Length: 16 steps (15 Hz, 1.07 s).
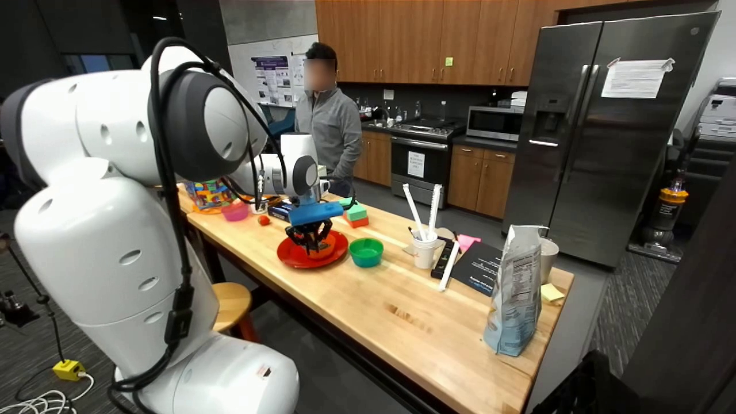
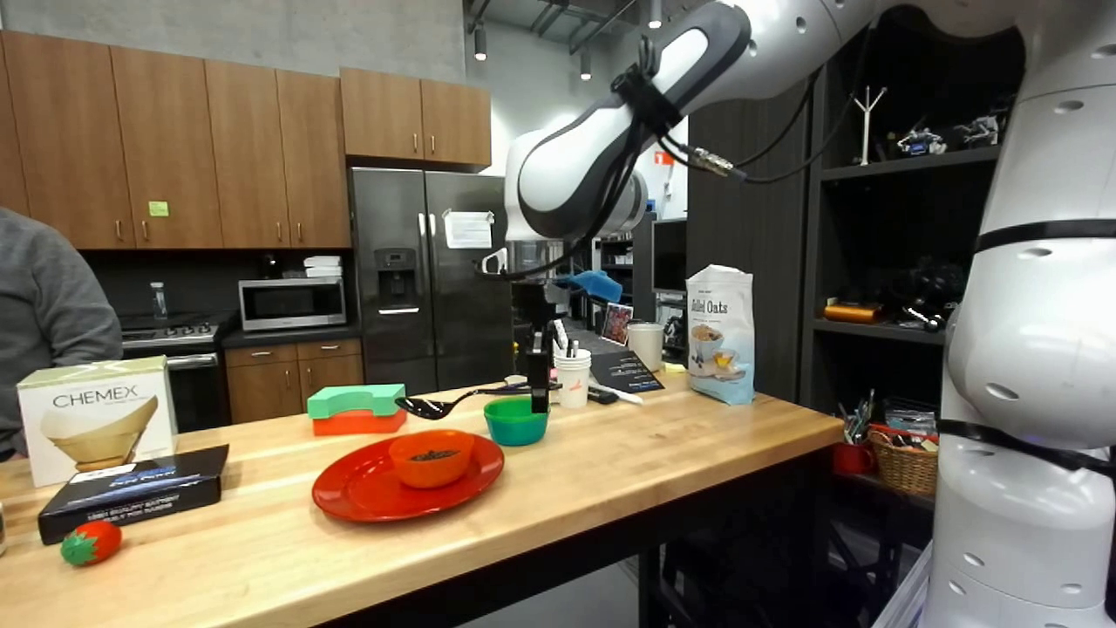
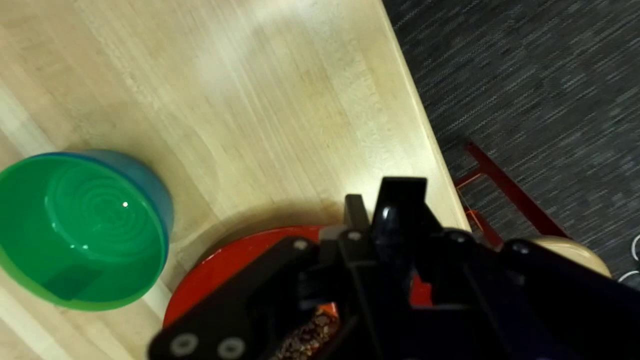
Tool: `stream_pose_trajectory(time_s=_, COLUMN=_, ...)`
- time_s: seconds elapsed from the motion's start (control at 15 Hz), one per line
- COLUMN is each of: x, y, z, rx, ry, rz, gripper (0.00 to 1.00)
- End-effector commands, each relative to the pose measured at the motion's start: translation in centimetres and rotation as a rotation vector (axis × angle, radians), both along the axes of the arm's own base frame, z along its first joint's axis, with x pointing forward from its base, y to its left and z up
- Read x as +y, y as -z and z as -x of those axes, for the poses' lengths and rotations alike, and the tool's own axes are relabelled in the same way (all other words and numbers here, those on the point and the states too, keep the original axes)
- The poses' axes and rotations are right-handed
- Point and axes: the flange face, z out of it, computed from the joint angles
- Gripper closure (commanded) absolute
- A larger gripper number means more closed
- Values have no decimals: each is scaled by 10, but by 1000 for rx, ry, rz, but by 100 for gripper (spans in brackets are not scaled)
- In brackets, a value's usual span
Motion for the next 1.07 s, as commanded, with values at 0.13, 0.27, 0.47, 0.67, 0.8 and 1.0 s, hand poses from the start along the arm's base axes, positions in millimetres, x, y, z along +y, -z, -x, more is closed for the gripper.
stream_pose_trajectory(time_s=0.13, x=-12, y=-10, z=-19, rx=-27, ry=33, rz=-36, gripper=94)
stream_pose_trajectory(time_s=0.27, x=-21, y=-4, z=-27, rx=-19, ry=59, rz=-35, gripper=94)
stream_pose_trajectory(time_s=0.47, x=-20, y=-1, z=-21, rx=-13, ry=54, rz=-17, gripper=76)
stream_pose_trajectory(time_s=0.67, x=-21, y=1, z=-23, rx=-11, ry=56, rz=-18, gripper=76)
stream_pose_trajectory(time_s=0.8, x=-20, y=0, z=-24, rx=-12, ry=55, rz=-19, gripper=76)
stream_pose_trajectory(time_s=1.0, x=-20, y=3, z=-25, rx=-8, ry=58, rz=-30, gripper=94)
